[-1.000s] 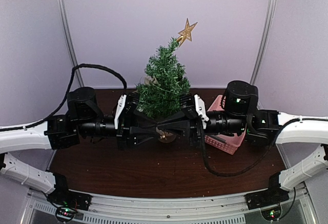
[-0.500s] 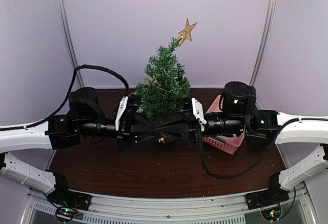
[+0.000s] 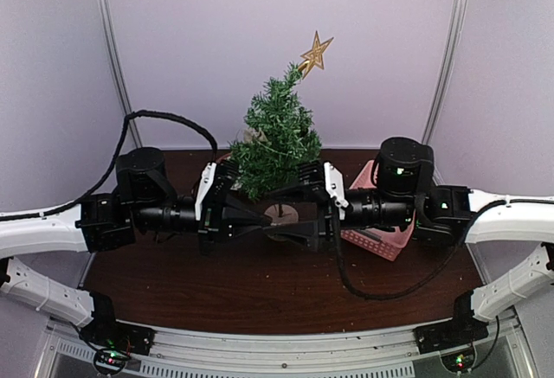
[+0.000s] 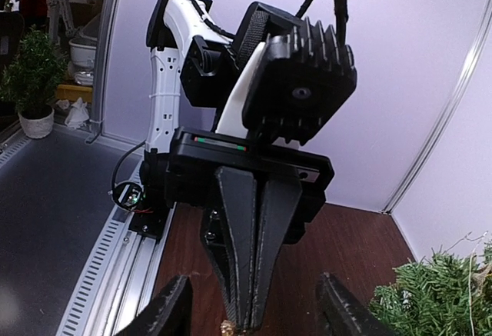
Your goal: Decorate the small christmas tree
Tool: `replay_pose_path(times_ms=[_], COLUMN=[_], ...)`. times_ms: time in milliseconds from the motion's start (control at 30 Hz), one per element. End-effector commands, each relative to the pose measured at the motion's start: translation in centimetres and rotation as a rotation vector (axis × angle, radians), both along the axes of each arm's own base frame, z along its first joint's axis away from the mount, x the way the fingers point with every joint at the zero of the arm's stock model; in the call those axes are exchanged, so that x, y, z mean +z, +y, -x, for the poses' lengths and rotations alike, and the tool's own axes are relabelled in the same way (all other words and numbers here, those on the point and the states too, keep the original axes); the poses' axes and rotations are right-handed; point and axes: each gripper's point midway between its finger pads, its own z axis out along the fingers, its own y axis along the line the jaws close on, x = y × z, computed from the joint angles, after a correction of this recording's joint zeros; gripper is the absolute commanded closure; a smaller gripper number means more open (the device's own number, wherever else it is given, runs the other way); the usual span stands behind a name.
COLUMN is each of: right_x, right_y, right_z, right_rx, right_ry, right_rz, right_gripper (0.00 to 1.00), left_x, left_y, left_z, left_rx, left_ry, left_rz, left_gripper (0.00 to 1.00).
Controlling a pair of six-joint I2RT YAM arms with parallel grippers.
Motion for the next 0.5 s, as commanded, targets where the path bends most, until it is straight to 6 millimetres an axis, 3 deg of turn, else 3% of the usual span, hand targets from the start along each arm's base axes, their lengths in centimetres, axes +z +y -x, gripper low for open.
replay_pose_path(times_ms=[0, 100, 167, 300, 467], right_x=[3.0, 3.5, 3.0, 0.0, -1.2], right_y=[-1.4, -2.7, -3.3, -2.8, -1.6], right_z=[-0.5, -1.1, -1.5, -1.7, -0.9], right_rx=[-0.070, -0.131, -0.166, -0.166, -0.097], right_ry=[0.009, 0.032, 0.041, 0.061, 0.056], right_rz=[-0.088, -0.113, -0.109, -0.037, 0.004], right_gripper=[0.34, 0.24, 0.23, 0.29, 0.41], left_x=[2.1, 2.7, 3.6, 5.7, 7.1], left_y=[0.6, 1.0, 1.4, 2.1, 2.1], left_z=[-0.5, -0.8, -0.9, -0.8, 0.1], left_rx=[0.055, 0.087, 0.099, 0.110, 0.048], left_ry=[-0.042, -0.044, -0.040, -0.007, 0.049], left_rz=[0.081, 0.112, 0.162, 0.284, 0.379], left_gripper=[1.00, 1.00, 1.00, 1.00, 1.00])
